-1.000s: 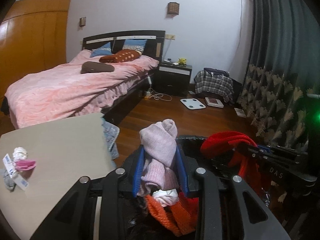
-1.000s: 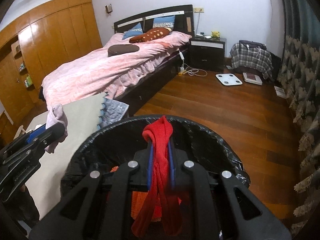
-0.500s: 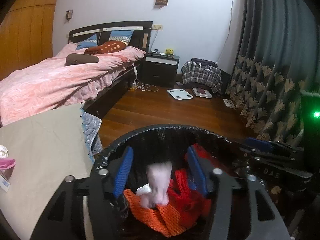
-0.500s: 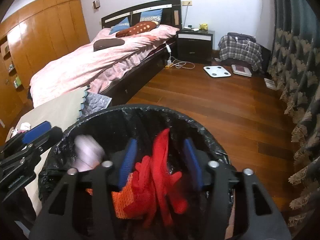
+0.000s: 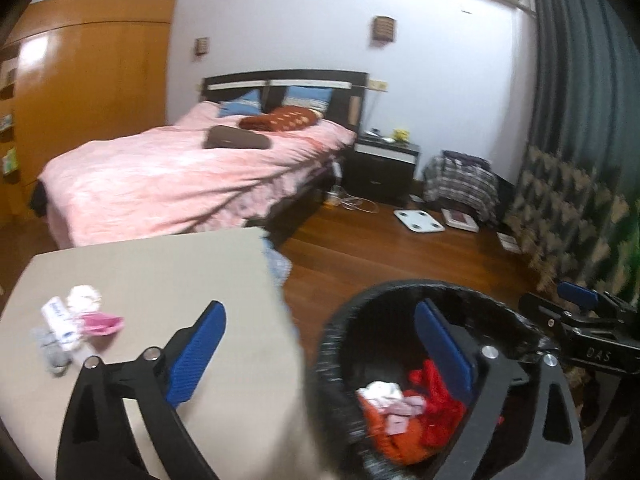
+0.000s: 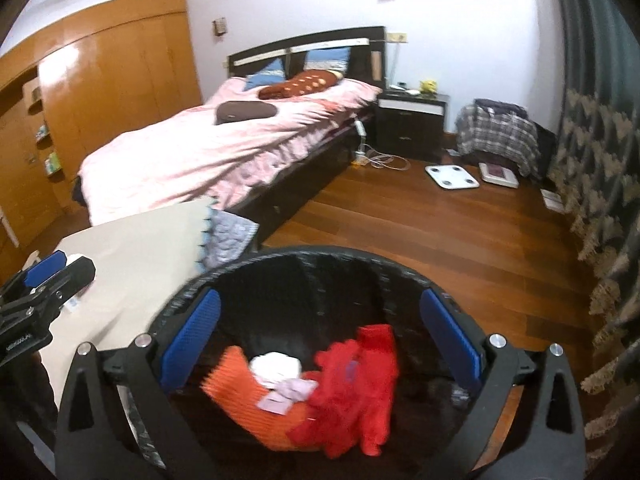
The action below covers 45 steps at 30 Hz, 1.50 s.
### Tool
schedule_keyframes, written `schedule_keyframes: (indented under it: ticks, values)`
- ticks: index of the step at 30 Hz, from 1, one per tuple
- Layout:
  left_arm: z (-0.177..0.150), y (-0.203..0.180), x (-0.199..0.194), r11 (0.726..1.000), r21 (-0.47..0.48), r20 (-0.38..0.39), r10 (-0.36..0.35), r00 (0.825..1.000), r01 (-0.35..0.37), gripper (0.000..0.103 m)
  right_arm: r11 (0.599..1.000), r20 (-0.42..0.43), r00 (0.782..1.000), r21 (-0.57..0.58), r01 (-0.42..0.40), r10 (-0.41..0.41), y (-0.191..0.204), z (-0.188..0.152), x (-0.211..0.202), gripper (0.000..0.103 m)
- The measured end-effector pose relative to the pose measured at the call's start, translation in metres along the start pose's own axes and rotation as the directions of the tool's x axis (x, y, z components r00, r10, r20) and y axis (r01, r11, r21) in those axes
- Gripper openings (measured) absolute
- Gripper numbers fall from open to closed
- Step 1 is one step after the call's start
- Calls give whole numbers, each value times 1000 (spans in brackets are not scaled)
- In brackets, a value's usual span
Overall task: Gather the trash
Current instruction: 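Return to the table and grasp the grey sock with the left tool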
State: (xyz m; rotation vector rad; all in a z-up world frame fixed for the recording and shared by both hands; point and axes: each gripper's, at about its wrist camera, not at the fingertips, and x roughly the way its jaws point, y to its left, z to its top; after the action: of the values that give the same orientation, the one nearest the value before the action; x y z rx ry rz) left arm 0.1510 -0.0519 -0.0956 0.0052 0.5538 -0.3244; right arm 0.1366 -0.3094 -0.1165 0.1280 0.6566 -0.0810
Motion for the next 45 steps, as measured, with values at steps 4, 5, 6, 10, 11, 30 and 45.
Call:
schedule_keyframes:
  ticks: [4,5,6,10,11,30,45]
  values:
    - [-1,31,-14,997,-26,5,70,998,-70,95,997,-15,998,-46,-64,63,42,7,8,98]
    - [-3,40,-18,996,-34,4,88,996,-88,95,996,-17,997,-54,-75,75,50,8,9,98]
    - [-3,47,-20,994,-40,3,103,995,-103,95,994,-19,996,-66,-93,92,62,9,11,98]
    - [-9,81,-31,983,-67,0,171,985,-171,95,983,-27,989,-109,-147,145,101,14,19,98]
    - [-10,89,-34,980,-72,0,185,983,-185,95,979,-29,987,-121,-162,160,113,15,22,98]
    - [-47,216,-44,900,-146,-56,406,912,-410,92,941,-77,959,-184,-283,273,238,8,80,98]
    - [-78,266,2,889,-193,-177,385,906,-415,70,930,-127,953,-216,-298,276,274,-5,117,98]
